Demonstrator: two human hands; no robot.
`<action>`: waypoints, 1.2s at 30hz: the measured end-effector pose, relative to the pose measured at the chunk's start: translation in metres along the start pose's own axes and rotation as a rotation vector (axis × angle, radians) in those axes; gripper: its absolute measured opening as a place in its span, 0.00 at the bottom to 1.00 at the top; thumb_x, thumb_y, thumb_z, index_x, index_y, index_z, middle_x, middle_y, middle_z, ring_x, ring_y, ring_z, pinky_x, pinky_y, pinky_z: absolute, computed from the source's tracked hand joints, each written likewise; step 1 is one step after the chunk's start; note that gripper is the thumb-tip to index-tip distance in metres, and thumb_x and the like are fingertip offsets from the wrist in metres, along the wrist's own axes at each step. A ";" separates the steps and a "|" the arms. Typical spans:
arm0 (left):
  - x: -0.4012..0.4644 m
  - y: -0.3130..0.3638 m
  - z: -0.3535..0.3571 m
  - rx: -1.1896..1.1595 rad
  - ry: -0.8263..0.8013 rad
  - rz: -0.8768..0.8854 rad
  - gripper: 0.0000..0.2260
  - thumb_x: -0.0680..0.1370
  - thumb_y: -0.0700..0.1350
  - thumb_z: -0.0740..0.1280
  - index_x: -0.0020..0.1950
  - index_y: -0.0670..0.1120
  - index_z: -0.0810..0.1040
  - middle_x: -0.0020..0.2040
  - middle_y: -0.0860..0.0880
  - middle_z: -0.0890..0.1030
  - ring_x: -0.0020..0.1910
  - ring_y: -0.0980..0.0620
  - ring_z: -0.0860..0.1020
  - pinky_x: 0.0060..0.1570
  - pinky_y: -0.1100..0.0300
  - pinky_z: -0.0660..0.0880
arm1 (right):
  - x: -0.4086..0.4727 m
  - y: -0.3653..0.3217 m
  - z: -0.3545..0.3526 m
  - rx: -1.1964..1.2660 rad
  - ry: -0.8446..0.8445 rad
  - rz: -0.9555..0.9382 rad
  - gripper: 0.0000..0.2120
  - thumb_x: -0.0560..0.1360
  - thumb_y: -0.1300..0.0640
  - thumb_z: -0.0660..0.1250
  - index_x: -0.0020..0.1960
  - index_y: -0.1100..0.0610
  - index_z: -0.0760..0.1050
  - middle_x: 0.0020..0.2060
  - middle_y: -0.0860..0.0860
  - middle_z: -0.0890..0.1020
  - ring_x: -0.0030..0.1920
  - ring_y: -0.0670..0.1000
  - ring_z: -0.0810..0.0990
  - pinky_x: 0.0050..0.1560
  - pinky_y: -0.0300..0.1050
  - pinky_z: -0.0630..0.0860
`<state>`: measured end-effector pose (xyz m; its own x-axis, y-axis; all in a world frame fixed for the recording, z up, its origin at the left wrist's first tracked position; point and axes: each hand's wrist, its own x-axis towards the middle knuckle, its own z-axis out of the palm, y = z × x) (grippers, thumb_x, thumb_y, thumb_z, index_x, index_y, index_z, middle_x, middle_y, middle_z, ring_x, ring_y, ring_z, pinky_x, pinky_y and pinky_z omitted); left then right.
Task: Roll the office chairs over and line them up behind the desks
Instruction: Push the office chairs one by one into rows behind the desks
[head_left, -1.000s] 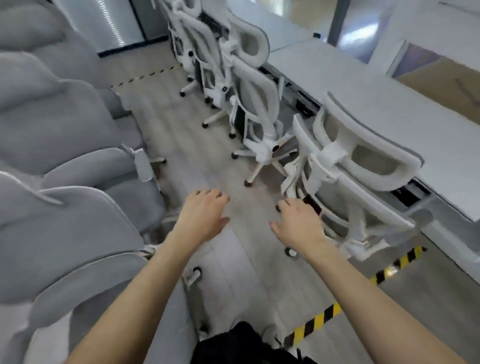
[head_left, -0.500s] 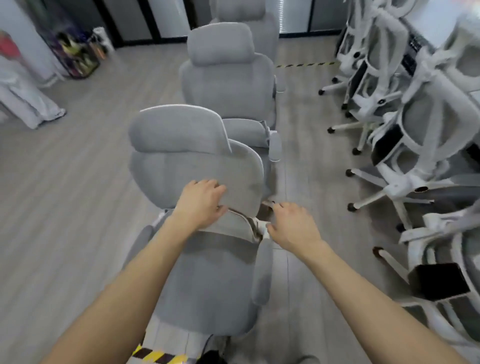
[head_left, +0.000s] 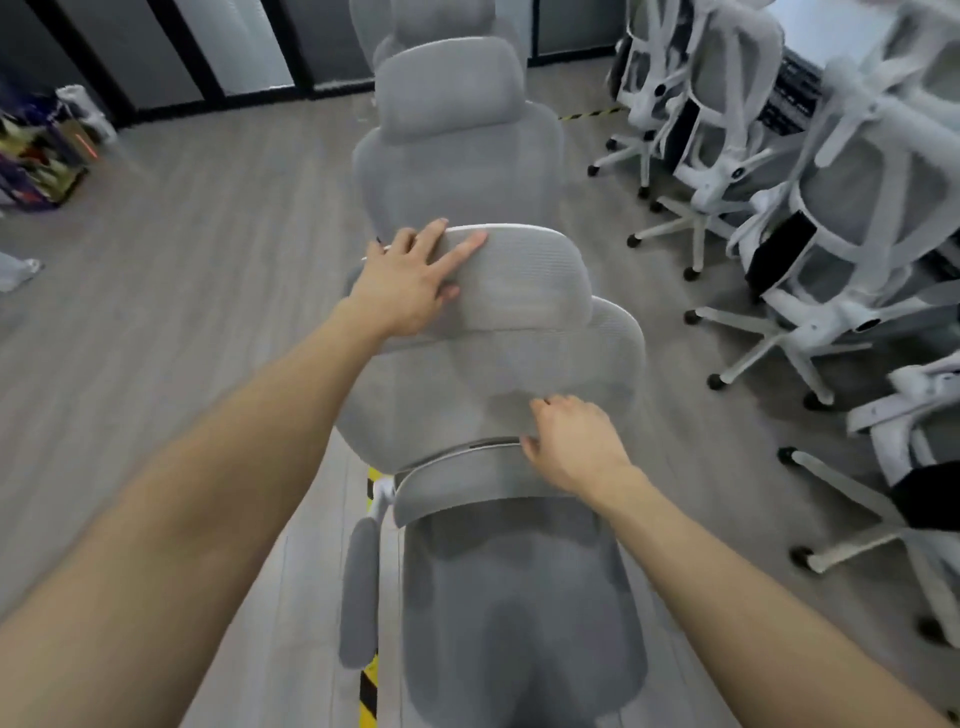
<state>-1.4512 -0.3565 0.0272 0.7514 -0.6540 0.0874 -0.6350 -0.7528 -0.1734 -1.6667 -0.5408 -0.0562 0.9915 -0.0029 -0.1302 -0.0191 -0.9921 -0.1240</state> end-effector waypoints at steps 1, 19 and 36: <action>0.000 -0.003 0.003 0.011 0.010 0.012 0.33 0.87 0.61 0.57 0.87 0.68 0.40 0.86 0.45 0.56 0.75 0.36 0.67 0.66 0.30 0.73 | 0.001 -0.010 0.001 0.001 -0.002 0.010 0.14 0.83 0.46 0.64 0.59 0.56 0.76 0.57 0.57 0.83 0.61 0.61 0.81 0.58 0.54 0.76; -0.099 -0.067 0.016 -0.038 -0.109 -0.019 0.44 0.82 0.56 0.64 0.88 0.62 0.37 0.81 0.41 0.57 0.76 0.35 0.65 0.66 0.40 0.73 | -0.113 -0.208 0.062 -0.002 0.083 0.317 0.11 0.81 0.50 0.64 0.58 0.56 0.77 0.54 0.57 0.84 0.57 0.62 0.82 0.56 0.55 0.76; -0.320 -0.048 -0.021 -0.402 -0.364 0.542 0.26 0.89 0.55 0.51 0.89 0.60 0.55 0.90 0.52 0.53 0.88 0.54 0.39 0.76 0.30 0.22 | -0.201 -0.455 0.122 0.247 0.119 0.650 0.23 0.84 0.33 0.58 0.63 0.52 0.72 0.60 0.52 0.81 0.60 0.59 0.80 0.57 0.55 0.74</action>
<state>-1.6648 -0.1133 0.0279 0.2839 -0.9259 -0.2490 -0.8956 -0.3489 0.2760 -1.8735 -0.0734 -0.0937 0.7761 -0.6132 -0.1473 -0.6273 -0.7269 -0.2793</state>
